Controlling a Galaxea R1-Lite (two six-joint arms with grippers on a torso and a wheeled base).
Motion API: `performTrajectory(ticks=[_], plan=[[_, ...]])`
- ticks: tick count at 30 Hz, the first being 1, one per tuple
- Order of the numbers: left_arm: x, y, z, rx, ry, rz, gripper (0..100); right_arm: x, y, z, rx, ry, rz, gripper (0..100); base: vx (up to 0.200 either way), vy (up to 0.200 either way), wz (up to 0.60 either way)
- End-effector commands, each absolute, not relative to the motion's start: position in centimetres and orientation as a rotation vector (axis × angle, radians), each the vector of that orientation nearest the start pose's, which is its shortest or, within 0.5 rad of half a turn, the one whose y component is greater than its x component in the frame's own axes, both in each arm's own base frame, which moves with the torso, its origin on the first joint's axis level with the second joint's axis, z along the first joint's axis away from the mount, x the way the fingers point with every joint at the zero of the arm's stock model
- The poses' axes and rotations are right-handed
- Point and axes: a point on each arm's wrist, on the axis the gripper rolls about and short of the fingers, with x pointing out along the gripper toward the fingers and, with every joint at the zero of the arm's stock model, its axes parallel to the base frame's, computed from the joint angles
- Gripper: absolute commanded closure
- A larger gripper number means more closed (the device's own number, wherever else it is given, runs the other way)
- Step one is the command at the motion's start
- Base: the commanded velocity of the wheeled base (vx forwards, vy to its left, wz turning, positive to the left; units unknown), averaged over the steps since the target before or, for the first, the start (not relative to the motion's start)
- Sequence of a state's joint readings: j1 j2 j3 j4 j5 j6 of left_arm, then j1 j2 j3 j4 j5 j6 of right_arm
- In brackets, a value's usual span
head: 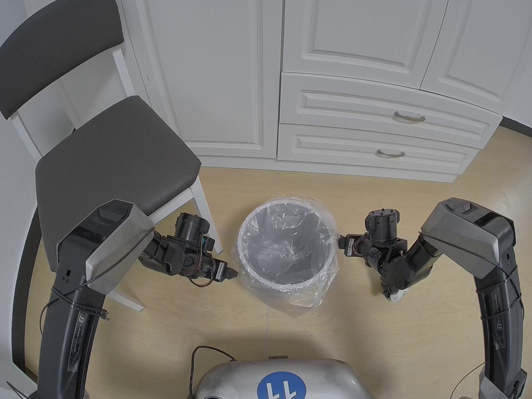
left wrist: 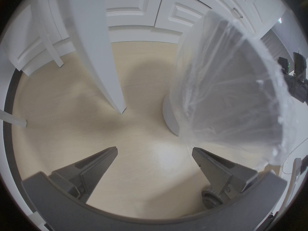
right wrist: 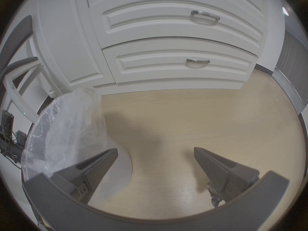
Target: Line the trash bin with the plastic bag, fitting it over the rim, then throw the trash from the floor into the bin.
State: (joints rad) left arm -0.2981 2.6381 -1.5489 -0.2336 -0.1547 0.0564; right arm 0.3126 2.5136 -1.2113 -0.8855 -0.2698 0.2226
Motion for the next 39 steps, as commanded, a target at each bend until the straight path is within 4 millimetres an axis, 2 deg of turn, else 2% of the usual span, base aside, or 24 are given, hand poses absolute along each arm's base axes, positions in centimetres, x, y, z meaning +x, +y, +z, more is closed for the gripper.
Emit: performTrajectory(ticks=[1, 2, 5, 11, 18, 25, 30, 34, 39], plan=[[42.3, -14.8, -0.2, 0.135, 0.794, -0.450, 0, 41.8, 12.3, 3.7, 0.091, 0.359, 0.012, 0, 0.000, 0.000, 0.00], [41.2, -15.0, 0.7, 0.150, 0.796, -0.438, 0, 41.4, 11.7, 4.4, 0.070, 0.361, 0.009, 0, 0.000, 0.000, 0.00], [40.2, -15.7, 1.9, 0.179, 0.778, -0.406, 0, 41.2, 11.5, 5.0, 0.061, 0.363, 0.009, 0, 0.000, 0.000, 0.00], [40.8, -17.4, 3.8, 0.115, 0.620, -0.331, 0, 41.7, 11.4, 4.5, 0.062, 0.361, 0.003, 0, 0.000, 0.000, 0.00], [41.3, -18.2, 4.7, 0.078, 0.561, -0.336, 0, 42.1, 11.0, 4.7, 0.074, 0.348, -0.006, 0, 0.000, 0.000, 0.00], [41.5, -18.5, 5.6, 0.054, 0.539, -0.337, 0, 42.5, 11.2, 3.3, 0.071, 0.366, -0.004, 0, 0.000, 0.000, 0.00], [43.2, -19.8, 6.8, 0.033, 0.472, -0.357, 0, 43.9, 12.7, 1.9, 0.149, 0.352, 0.005, 0, 0.000, 0.000, 0.00], [45.4, -22.0, 5.6, 0.007, 0.421, -0.369, 0, 45.2, 14.4, 0.7, 0.276, 0.334, 0.010, 0, 0.000, 0.000, 0.00], [47.6, -23.5, 3.9, -0.030, 0.380, -0.296, 0, 46.6, 16.1, 0.0, 0.418, 0.300, 0.015, 0, 0.000, 0.000, 0.00]])
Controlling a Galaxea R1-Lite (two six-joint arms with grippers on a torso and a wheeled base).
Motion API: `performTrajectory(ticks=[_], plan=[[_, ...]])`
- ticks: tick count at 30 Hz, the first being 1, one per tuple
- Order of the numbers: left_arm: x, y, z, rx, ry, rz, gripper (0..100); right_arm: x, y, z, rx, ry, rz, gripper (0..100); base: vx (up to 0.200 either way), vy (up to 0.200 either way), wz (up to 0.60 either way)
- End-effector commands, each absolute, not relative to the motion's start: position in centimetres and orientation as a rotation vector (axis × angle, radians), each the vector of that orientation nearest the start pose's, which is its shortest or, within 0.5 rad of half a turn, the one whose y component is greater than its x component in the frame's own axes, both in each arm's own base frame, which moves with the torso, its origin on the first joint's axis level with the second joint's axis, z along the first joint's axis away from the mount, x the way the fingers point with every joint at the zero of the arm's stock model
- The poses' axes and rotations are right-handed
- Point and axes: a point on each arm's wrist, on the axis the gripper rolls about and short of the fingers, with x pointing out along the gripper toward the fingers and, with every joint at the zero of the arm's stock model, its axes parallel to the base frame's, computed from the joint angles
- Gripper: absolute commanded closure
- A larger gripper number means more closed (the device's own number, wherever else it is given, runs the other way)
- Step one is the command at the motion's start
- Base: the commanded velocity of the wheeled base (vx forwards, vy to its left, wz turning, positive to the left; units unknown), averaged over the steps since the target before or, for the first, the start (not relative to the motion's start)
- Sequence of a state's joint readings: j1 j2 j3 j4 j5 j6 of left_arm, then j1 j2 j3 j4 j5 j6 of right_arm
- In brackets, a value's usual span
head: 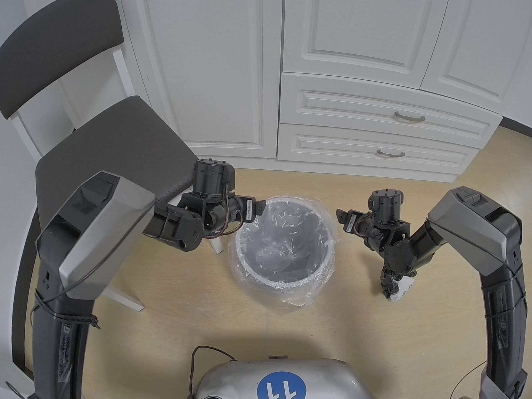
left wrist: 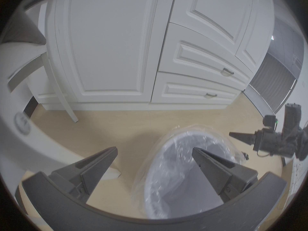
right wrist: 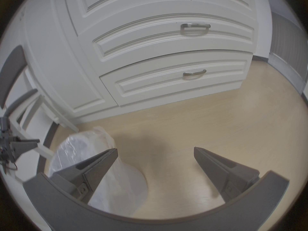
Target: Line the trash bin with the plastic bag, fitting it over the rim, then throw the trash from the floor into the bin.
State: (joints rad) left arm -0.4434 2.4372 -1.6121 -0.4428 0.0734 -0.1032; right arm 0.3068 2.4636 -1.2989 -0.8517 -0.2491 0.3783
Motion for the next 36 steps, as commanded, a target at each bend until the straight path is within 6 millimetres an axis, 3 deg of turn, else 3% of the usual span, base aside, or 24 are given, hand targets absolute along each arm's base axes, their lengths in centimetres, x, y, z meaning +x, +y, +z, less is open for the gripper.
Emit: performTrajectory(ticks=[1, 7, 14, 20, 27, 30, 36], plan=[[47.9, -23.7, 3.7, -0.041, 0.372, -0.286, 0, 46.7, 16.3, 0.0, 0.441, 0.295, 0.015, 0, 0.000, 0.000, 0.00], [49.0, -25.0, 1.9, -0.105, 0.366, -0.254, 0, 47.1, 17.5, -0.8, 0.542, 0.284, 0.036, 0, 0.000, 0.000, 0.00], [49.3, -24.9, 2.2, -0.150, 0.358, -0.245, 0, 46.0, 17.5, -1.3, 0.516, 0.332, 0.046, 0, 0.000, 0.000, 0.00], [49.5, -24.4, 2.5, -0.182, 0.355, -0.231, 0, 42.1, 15.7, 1.0, 0.428, 0.485, 0.210, 0, 0.000, 0.000, 0.00], [49.5, -24.3, 3.2, -0.194, 0.346, -0.228, 0, 42.3, 14.5, 2.1, 0.432, 0.458, 0.212, 0, 0.000, 0.000, 0.00], [49.0, -24.3, 3.6, -0.186, 0.357, -0.217, 0, 42.6, 14.4, 2.2, 0.436, 0.448, 0.208, 0, 0.000, 0.000, 0.00], [45.5, -24.9, 4.7, -0.159, 0.441, -0.238, 0, 42.9, 13.6, 2.8, 0.441, 0.429, 0.195, 0, 0.000, 0.000, 0.00]])
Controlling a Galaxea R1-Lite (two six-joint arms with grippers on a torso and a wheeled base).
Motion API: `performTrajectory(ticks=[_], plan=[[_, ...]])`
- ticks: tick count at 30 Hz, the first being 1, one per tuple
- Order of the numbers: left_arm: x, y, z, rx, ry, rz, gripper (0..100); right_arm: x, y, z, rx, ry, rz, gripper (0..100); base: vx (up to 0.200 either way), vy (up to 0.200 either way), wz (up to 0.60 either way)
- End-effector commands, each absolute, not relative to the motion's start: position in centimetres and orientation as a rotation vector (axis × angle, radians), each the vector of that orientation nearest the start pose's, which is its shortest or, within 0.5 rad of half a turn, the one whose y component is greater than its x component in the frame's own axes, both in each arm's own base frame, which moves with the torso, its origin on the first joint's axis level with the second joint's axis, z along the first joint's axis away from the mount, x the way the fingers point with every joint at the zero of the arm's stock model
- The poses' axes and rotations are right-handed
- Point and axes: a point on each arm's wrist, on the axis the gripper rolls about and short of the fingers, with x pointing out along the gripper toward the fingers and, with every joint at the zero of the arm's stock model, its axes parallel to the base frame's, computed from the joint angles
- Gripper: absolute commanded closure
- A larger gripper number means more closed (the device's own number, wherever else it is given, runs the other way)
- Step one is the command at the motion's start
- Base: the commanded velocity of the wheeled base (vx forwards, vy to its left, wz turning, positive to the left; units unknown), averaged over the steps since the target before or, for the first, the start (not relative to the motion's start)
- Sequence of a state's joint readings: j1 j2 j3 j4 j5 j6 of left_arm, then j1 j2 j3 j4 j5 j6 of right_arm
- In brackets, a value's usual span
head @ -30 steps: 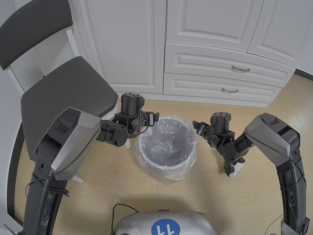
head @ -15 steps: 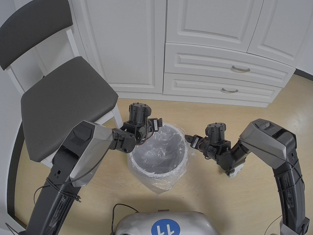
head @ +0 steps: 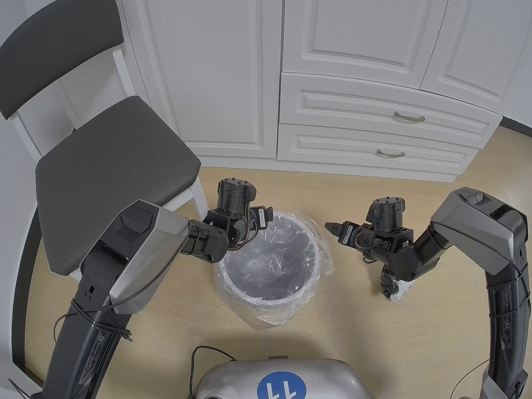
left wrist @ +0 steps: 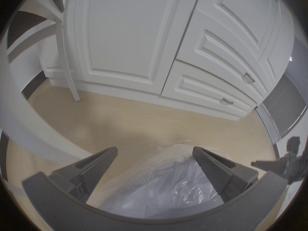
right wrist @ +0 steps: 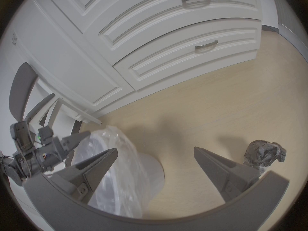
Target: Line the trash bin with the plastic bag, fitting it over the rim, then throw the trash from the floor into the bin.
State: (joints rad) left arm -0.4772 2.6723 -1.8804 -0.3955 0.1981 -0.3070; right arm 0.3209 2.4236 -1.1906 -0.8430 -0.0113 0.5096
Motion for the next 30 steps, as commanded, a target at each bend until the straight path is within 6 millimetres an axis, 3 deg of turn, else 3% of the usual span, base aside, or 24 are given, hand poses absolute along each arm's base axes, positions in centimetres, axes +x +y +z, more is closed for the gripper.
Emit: performTrajectory(ticks=[1, 7, 17, 22, 24, 27, 30], plan=[[44.9, -25.0, 4.6, -0.152, 0.457, -0.242, 0, 43.0, 13.5, 2.8, 0.442, 0.427, 0.192, 0, 0.000, 0.000, 0.00], [42.3, -26.1, 4.7, -0.184, 0.515, -0.263, 0, 43.0, 13.2, 3.6, 0.447, 0.409, 0.189, 0, 0.000, 0.000, 0.00], [41.3, -27.8, 3.7, -0.171, 0.527, -0.296, 0, 43.0, 12.5, 4.7, 0.449, 0.390, 0.179, 0, 0.000, 0.000, 0.00], [42.9, -25.8, 5.3, -0.195, 0.483, -0.254, 0, 42.9, 12.3, 5.3, 0.451, 0.377, 0.177, 0, 0.000, 0.000, 0.00], [43.0, -24.2, 7.2, -0.209, 0.466, -0.230, 0, 42.9, 12.2, 5.4, 0.436, 0.375, 0.178, 0, 0.000, 0.000, 0.00], [41.9, -22.5, 7.9, -0.206, 0.483, -0.206, 0, 42.8, 11.8, 5.5, 0.401, 0.373, 0.173, 0, 0.000, 0.000, 0.00], [38.8, -20.6, 8.5, -0.173, 0.545, -0.191, 0, 42.6, 10.9, 5.6, 0.341, 0.364, 0.145, 0, 0.000, 0.000, 0.00]])
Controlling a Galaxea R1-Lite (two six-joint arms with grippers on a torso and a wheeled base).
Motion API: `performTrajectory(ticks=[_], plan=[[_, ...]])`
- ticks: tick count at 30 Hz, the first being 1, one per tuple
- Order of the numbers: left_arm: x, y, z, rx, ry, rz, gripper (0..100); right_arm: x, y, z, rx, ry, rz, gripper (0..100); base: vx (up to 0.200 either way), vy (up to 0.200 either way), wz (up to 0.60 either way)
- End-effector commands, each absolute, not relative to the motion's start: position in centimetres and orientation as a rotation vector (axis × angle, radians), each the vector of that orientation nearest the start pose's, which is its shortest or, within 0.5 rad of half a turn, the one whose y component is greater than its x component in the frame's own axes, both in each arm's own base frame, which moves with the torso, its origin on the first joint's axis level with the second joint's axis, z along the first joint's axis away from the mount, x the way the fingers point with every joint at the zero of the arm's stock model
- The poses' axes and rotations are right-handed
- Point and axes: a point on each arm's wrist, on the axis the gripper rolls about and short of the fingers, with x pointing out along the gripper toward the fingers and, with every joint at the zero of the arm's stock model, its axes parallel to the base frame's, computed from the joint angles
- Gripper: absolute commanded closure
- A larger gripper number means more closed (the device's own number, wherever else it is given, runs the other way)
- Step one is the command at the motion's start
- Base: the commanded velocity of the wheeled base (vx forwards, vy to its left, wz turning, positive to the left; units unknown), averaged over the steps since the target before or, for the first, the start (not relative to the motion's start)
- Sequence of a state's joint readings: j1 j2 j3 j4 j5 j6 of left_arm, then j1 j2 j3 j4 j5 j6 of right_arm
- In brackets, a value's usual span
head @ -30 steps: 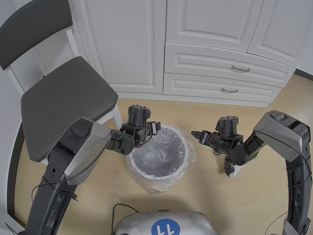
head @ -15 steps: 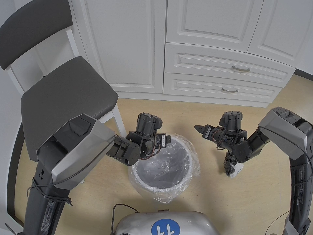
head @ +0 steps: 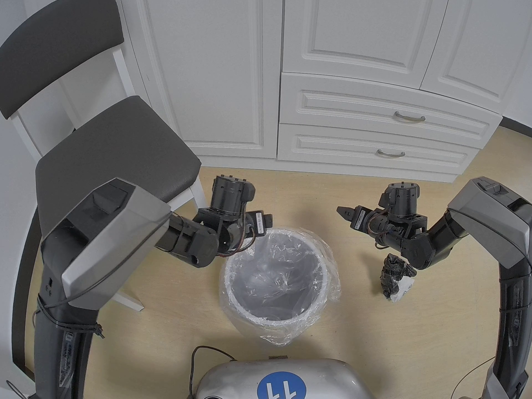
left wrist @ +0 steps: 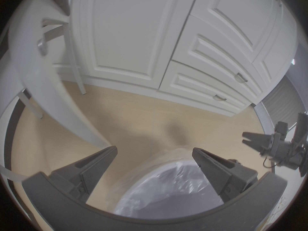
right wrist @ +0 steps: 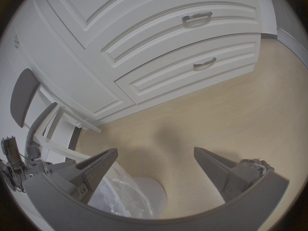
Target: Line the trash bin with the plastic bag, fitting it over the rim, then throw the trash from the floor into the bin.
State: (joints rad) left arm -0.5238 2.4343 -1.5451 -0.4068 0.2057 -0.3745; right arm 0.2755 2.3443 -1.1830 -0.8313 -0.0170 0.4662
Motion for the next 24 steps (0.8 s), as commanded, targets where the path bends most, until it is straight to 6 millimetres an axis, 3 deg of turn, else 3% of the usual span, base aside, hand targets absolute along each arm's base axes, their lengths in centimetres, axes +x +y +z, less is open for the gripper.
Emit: performTrajectory(ticks=[1, 4, 5, 6, 7, 11, 18, 19, 24], plan=[[38.0, -20.2, 8.4, -0.166, 0.560, -0.190, 0, 42.6, 10.7, 5.6, 0.322, 0.363, 0.135, 0, 0.000, 0.000, 0.00], [36.3, -19.0, 8.2, -0.146, 0.585, -0.181, 0, 42.5, 9.9, 5.5, 0.266, 0.357, 0.109, 0, 0.000, 0.000, 0.00], [35.2, -17.3, 7.9, -0.115, 0.605, -0.166, 0, 42.4, 9.5, 5.5, 0.229, 0.356, 0.092, 0, 0.000, 0.000, 0.00], [35.1, -17.1, 7.9, -0.113, 0.605, -0.164, 0, 42.4, 9.5, 5.5, 0.227, 0.355, 0.091, 0, 0.000, 0.000, 0.00], [34.5, -15.5, 7.1, -0.081, 0.630, -0.142, 0, 42.2, 9.1, 5.7, 0.200, 0.358, 0.080, 0, 0.000, 0.000, 0.00], [33.5, -13.0, 5.1, -0.046, 0.665, -0.100, 0, 41.6, 8.1, 6.1, 0.144, 0.361, 0.071, 0, 0.000, 0.000, 0.00], [32.9, -11.6, 3.5, -0.025, 0.688, -0.077, 0, 41.1, 7.1, 6.5, 0.104, 0.363, 0.057, 0, 0.000, 0.000, 0.00], [33.0, -11.0, 2.2, -0.014, 0.725, -0.056, 0, 41.0, 6.6, 6.3, 0.083, 0.371, 0.048, 0, 0.000, 0.000, 0.00], [33.4, -11.2, -0.4, 0.005, 0.789, -0.054, 0, 41.2, 5.8, 6.0, 0.062, 0.389, 0.032, 0, 0.000, 0.000, 0.00]])
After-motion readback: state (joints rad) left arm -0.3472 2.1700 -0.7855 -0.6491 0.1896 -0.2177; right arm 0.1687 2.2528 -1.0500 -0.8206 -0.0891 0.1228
